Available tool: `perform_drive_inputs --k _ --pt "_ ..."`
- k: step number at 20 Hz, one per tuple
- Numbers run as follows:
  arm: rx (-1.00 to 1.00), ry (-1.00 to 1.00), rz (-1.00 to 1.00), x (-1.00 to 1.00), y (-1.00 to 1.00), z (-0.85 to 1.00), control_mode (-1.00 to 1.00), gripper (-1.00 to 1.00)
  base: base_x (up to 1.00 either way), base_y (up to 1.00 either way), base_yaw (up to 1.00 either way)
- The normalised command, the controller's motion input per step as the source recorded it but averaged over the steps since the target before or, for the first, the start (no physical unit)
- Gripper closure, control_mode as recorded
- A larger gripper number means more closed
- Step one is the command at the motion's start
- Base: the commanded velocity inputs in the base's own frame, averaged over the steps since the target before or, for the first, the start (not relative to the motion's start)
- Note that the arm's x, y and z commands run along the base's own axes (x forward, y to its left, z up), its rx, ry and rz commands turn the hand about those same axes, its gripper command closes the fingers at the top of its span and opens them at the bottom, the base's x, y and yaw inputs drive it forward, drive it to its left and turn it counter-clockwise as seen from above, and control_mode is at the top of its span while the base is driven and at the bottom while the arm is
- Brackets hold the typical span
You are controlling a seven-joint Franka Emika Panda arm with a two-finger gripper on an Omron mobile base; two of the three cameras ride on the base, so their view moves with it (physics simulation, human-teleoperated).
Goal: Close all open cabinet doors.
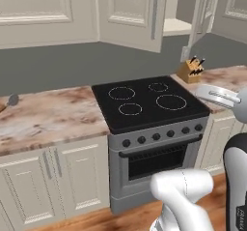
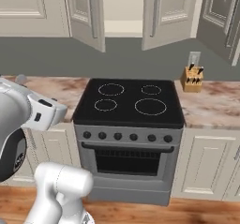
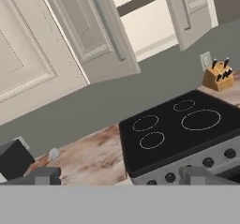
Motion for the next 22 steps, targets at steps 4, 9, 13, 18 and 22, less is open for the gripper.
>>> perform_drive_inputs --k 4,9,13,18,22 --pt "0.0 0.0 0.0 0.0 0.0 0.0 1.0 -1.0 0.5 -0.38 0.0" --pt "0.0 0.0 0.0 0.0 0.0 0.0 1.0 -1.0 0.51 -0.35 0.0" --pt "0.0 0.0 0.0 0.0 0.0 0.0 1.0 -1.0 0.5 -0.33 0.0" --pt "0.0 0.0 0.0 0.0 0.0 0.0 1.0 -1.0 0.52 -0.29 0.01" --pt "0.0 0.0 0.0 0.0 0.0 0.0 1.0 -1.0 0.47 -0.25 0.04"
